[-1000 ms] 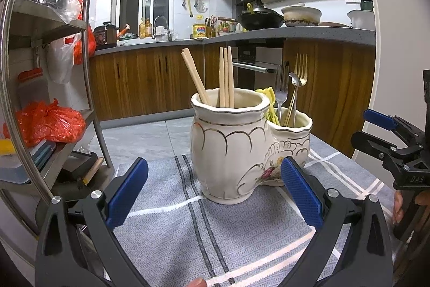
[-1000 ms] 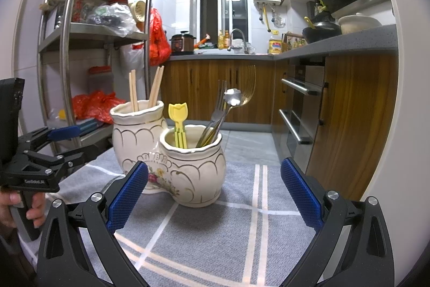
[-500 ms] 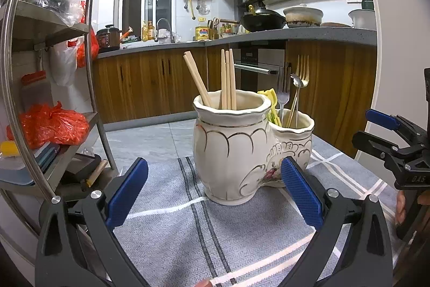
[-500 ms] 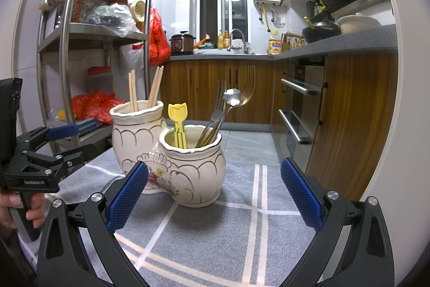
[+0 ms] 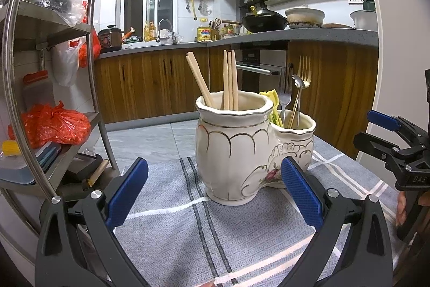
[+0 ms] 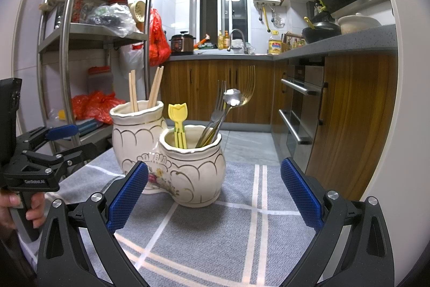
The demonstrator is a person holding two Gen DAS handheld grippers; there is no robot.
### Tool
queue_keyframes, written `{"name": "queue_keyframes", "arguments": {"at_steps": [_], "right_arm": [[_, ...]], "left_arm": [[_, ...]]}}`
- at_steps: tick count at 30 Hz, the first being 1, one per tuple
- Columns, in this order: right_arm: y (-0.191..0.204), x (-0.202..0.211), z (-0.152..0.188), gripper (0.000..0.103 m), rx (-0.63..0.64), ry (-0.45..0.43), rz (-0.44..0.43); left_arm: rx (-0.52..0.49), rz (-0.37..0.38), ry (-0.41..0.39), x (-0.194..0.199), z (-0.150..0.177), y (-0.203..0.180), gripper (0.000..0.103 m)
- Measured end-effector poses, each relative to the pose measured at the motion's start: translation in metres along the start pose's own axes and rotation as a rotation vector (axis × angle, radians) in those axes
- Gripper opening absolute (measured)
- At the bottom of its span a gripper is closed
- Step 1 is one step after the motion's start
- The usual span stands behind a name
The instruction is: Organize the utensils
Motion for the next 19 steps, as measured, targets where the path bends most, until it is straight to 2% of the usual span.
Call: {"name": "queue_keyframes", "arguments": {"at_steps": [12, 19], "right_arm": [[-0.0004, 0.0, 0.0, 0.098, -0.001, 0.0, 0.002], [-0.0083, 0.0021, -0.0011, 0.098, -0.02, -0.004, 0.037]], "left_arm": [[-0.005, -0.002, -0.022, 0.0047, -0.0027, -0.0017, 0.097], [-0.009, -0.006, 0.013, -0.0022, -0.0024, -0.0037, 0.098]]}}
Point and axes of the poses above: each gripper's, at about its wrist camera, not at the fingertips, and x roughly against the way its jaws point, y to its left, z to its underside, the point moved 10 cm from there along -x, roughly the way its jaws point, and after that the axes turned 10 degrees about y, right-handed, at the moved point
